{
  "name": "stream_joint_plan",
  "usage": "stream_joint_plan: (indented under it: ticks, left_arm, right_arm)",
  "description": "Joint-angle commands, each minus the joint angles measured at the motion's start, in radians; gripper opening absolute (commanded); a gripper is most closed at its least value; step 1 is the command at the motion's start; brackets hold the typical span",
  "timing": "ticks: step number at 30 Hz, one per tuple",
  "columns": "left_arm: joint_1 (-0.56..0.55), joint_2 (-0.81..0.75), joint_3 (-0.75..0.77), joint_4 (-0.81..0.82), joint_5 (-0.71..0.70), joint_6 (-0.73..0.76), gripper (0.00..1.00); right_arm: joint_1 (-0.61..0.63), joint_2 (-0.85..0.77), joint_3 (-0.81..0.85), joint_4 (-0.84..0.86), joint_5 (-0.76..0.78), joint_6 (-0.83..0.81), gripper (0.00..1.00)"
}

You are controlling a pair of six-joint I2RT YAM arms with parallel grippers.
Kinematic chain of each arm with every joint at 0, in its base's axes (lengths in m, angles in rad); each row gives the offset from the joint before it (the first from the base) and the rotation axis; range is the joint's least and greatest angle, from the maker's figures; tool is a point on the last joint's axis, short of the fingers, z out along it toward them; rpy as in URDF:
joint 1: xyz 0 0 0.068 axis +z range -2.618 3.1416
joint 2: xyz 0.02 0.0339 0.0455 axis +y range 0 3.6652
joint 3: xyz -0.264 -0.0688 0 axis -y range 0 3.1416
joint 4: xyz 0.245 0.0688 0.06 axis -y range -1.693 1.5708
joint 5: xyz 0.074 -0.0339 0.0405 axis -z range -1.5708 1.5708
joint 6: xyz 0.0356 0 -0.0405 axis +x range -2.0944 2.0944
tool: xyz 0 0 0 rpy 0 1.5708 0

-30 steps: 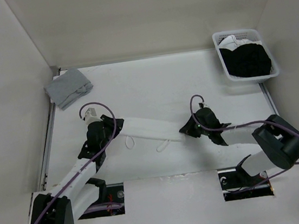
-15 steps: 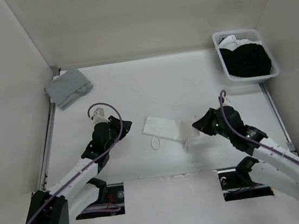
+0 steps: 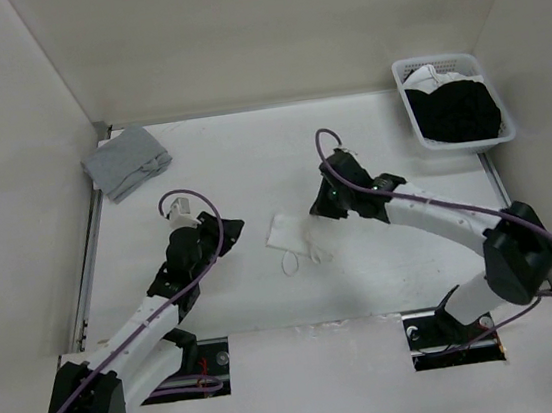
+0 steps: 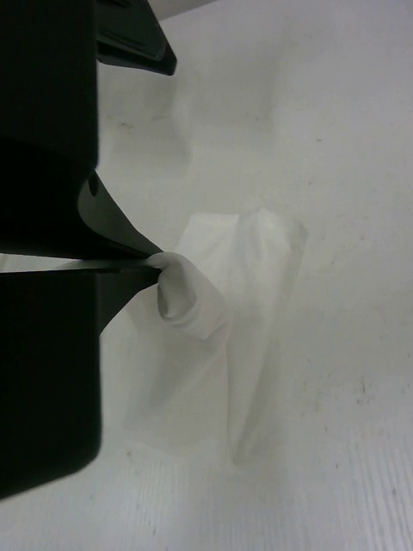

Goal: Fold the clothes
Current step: Fold the tank top

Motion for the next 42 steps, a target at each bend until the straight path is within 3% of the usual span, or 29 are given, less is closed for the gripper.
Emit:
stream_joint_plan:
  ticks: [1,4,8,13,14,17,20,24,27,30,33,37,42]
  left_arm:
    - [0.018,-0.015,-0.015,0.070,0.038,-0.007,0.27]
    - [0.035,-0.022,-0.026,0.084,0.052,-0.009,0.27]
    - [0.063,-0.019,-0.037,0.102,0.075,-0.009,0.27]
    - [0.089,0.003,-0.043,0.114,0.094,-0.003,0.27]
    - [0.090,0.008,-0.040,0.114,0.094,-0.001,0.27]
    - [0.084,0.017,-0.029,0.114,0.081,0.000,0.28]
    - [0.058,0.053,-0.003,0.128,0.068,0.004,0.28]
    - [-0.017,0.158,0.049,0.179,0.032,0.014,0.30]
    - [-0.092,0.268,0.110,0.213,-0.007,0.049,0.31]
    - [-0.152,0.377,0.166,0.203,-0.060,0.092,0.23]
    - [-0.198,0.466,0.198,0.187,-0.144,0.122,0.15]
    - [-0.247,0.540,0.226,0.162,-0.241,0.166,0.16]
    - [-0.267,0.606,0.252,0.159,-0.290,0.194,0.20]
  right_arm:
    - [0.044,0.111,0.126,-0.011,0.007,0.000,0.07]
    - [0.075,0.229,0.226,-0.021,0.004,0.013,0.07]
    - [0.111,0.350,0.321,-0.010,-0.004,0.042,0.16]
    - [0.167,0.397,0.365,0.053,-0.018,0.076,0.61]
    - [0.171,0.385,0.357,0.074,-0.027,0.080,0.63]
    - [0.176,0.281,0.277,0.180,-0.048,0.083,0.63]
    - [0.173,0.132,0.135,0.269,-0.028,0.070,0.52]
    - [0.104,0.039,-0.031,0.328,-0.036,0.001,0.13]
    - [0.072,0.035,-0.089,0.361,-0.050,-0.084,0.02]
    - [0.066,0.026,-0.132,0.421,-0.038,-0.139,0.02]
    - [0.030,0.033,-0.157,0.455,-0.045,-0.167,0.08]
    - [-0.008,0.042,-0.194,0.495,-0.027,-0.180,0.30]
    - [-0.039,0.045,-0.238,0.545,-0.041,-0.184,0.31]
